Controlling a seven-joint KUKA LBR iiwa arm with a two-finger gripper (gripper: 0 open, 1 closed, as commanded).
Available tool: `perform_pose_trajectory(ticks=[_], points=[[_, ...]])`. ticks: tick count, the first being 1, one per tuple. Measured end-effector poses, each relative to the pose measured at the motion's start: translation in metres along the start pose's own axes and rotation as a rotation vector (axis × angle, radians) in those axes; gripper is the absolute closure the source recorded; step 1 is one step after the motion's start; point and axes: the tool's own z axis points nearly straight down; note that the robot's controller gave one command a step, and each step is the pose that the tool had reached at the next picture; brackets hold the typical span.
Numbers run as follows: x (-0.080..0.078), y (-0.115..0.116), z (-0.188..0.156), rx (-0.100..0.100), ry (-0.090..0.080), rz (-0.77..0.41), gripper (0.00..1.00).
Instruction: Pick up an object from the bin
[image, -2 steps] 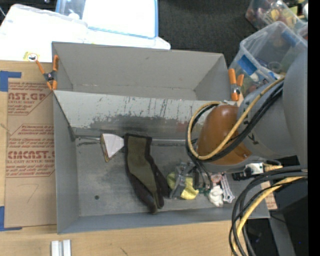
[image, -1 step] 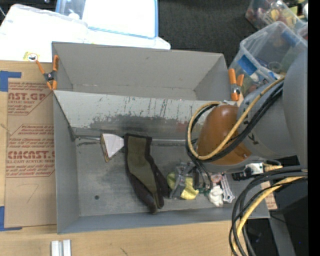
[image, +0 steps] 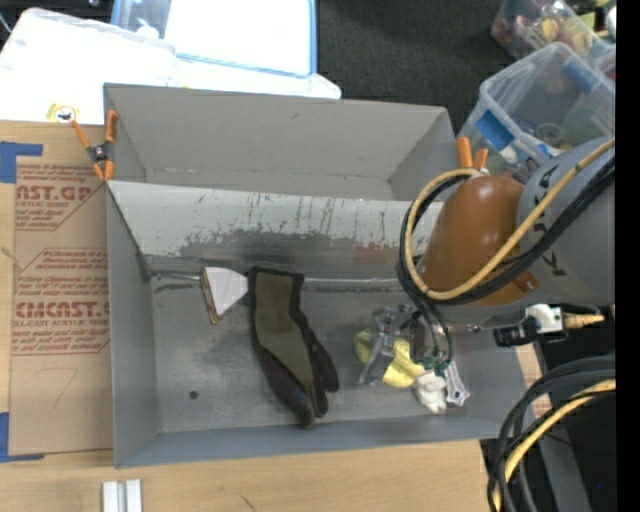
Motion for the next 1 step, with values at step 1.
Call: perform_pose_trajectory(ticks=[1], points=[[-0.0015,0.0008,-0.0795,-0.002,-0.006,0.003,1.0]])
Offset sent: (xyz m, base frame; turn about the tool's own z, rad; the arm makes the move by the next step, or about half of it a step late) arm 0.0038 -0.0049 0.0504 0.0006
